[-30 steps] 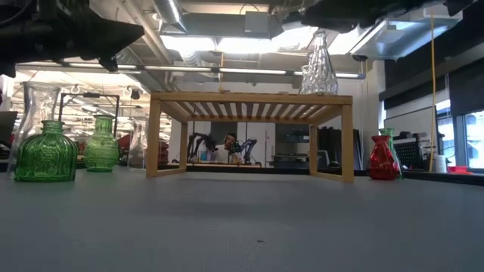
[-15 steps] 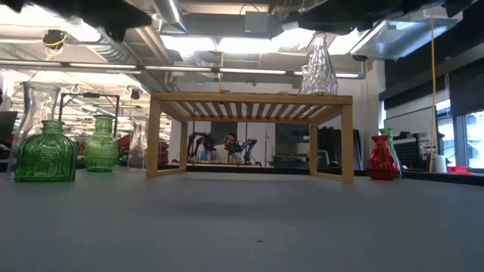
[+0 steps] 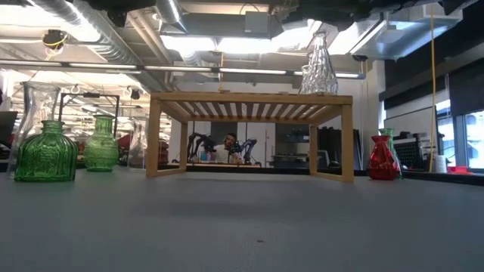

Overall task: Sort vases onto shelf
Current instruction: Put the green vase on the shelf

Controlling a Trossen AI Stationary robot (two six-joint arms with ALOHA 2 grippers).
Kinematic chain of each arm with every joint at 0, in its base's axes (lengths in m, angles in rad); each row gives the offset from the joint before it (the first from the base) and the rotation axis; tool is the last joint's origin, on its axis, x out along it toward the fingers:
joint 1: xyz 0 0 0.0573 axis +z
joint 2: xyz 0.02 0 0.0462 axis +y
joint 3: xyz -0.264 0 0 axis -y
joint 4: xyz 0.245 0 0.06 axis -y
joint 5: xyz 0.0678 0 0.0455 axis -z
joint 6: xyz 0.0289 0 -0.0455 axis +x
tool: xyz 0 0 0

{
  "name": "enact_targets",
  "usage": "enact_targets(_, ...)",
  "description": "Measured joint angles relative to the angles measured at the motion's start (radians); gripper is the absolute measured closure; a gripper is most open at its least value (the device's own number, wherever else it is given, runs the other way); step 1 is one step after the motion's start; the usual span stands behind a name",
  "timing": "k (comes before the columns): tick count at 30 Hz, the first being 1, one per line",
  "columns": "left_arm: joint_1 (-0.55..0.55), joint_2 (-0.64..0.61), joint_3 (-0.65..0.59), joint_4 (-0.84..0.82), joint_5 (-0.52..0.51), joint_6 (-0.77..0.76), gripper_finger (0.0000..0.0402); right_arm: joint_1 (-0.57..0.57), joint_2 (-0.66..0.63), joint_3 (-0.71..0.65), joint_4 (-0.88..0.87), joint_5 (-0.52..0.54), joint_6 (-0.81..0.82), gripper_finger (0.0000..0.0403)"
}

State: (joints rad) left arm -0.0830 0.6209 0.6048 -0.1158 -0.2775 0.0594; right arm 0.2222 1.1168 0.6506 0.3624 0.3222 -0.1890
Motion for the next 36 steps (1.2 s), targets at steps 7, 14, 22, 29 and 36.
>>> enact_targets(7, 0.0, 0.04, 0.003, -0.008, -0.034, 0.026, 0.0369, 0.0, 0.0, 0.0, 0.025, 0.0, -0.029, 0.0233)
enact_targets(14, -0.011, 0.166, 0.103, -0.131, -0.011, -0.05, 0.0282, -0.002, 0.0, 0.0, 0.004, 0.027, -0.056, 0.0233)
enact_targets(22, -0.011, 0.327, 0.311, -0.529, -0.044, -0.194, 0.0218, -0.052, 0.0, 0.0, -0.002, 0.036, -0.047, 0.0233)
enact_targets(29, -0.012, 0.403, 0.384, -0.802, 0.027, -0.302, 0.0209, -0.06, 0.0, 0.001, -0.007, 0.036, -0.024, 0.0233)
enact_targets(36, -0.018, 0.402, 0.356, -0.93, 0.077, -0.484, 0.0209, -0.059, 0.0, 0.001, -0.007, 0.035, -0.022, 0.0233)
